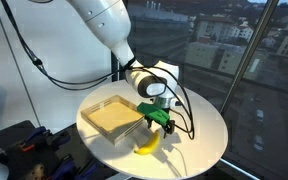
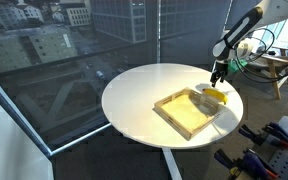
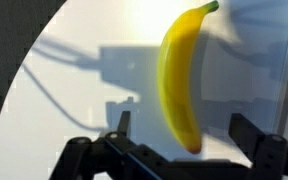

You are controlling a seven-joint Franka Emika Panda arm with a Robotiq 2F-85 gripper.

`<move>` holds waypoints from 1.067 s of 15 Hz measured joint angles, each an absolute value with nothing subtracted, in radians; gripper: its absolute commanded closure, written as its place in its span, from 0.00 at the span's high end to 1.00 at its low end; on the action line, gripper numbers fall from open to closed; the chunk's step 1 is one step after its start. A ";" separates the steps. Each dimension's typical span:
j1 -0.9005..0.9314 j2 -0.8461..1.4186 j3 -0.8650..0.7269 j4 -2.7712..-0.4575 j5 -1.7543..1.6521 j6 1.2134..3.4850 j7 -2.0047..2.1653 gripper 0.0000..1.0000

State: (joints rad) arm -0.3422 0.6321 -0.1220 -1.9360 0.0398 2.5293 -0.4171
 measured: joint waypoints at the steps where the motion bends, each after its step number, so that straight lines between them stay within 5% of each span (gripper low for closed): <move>1: -0.343 0.632 -0.122 -1.936 0.034 2.532 -0.423 1.00; 16: -0.353 0.655 -0.122 -1.944 0.001 2.535 -0.456 1.00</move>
